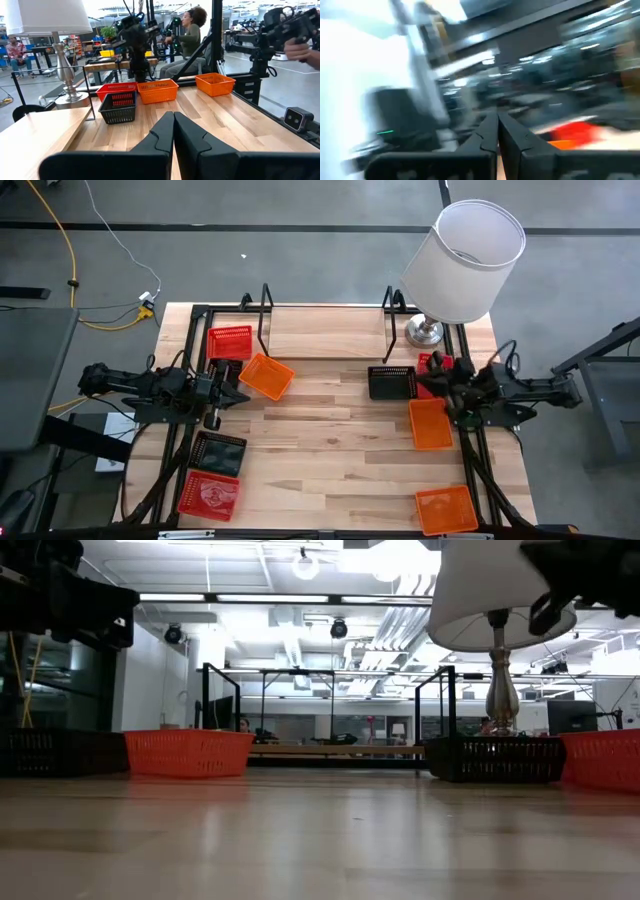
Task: Stack baskets on shelf by color
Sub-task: Put the middle orange basket on the shelf
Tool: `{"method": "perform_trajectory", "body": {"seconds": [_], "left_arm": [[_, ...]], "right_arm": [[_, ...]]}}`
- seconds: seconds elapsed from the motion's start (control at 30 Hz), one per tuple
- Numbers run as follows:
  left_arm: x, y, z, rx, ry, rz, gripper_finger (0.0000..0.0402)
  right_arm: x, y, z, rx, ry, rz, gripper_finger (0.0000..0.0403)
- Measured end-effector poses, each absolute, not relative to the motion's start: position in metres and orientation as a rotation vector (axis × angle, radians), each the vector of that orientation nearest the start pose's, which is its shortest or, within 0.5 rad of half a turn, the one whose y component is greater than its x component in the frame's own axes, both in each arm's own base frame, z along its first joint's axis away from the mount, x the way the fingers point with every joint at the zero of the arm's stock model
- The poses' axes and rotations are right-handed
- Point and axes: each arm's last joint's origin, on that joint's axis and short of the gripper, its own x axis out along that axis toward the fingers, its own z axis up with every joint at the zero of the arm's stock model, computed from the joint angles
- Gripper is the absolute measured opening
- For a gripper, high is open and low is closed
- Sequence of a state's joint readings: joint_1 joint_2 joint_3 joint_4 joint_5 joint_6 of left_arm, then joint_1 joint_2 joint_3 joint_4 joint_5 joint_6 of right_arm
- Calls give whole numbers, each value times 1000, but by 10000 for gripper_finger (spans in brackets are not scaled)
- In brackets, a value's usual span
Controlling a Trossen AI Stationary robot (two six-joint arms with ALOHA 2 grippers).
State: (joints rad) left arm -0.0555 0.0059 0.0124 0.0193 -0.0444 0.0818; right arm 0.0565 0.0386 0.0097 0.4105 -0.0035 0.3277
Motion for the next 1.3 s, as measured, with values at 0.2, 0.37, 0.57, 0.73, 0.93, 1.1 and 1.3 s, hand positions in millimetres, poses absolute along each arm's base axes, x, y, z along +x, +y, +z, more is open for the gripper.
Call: {"method": "perform_trajectory", "body": {"seconds": [0.2, 0.37, 0.57, 0.73, 0.93, 1.1, 1.3], "left_arm": [[97, -4, 169, 81, -26, -9, 3], [97, -4, 169, 81, -27, -10, 3], [97, -4, 169, 81, -26, -10, 3], [97, -4, 169, 81, -26, -10, 3], [97, -4, 169, 81, -26, -10, 3], [97, -4, 169, 81, -26, -10, 3], [97, -4, 169, 81, -26, -10, 3]], "right_arm": [[108, 15, 209, 459, -151, 93, 1], [125, 26, 223, 506, 187, -58, 22], [137, 39, 238, 614, 722, -302, 77], [150, 55, 236, 675, 1063, -503, 112], [171, 71, 214, 689, 1200, -694, 122], [182, 77, 185, 682, 1278, -854, 122], [192, 82, 160, 638, 1329, -940, 122]]}}
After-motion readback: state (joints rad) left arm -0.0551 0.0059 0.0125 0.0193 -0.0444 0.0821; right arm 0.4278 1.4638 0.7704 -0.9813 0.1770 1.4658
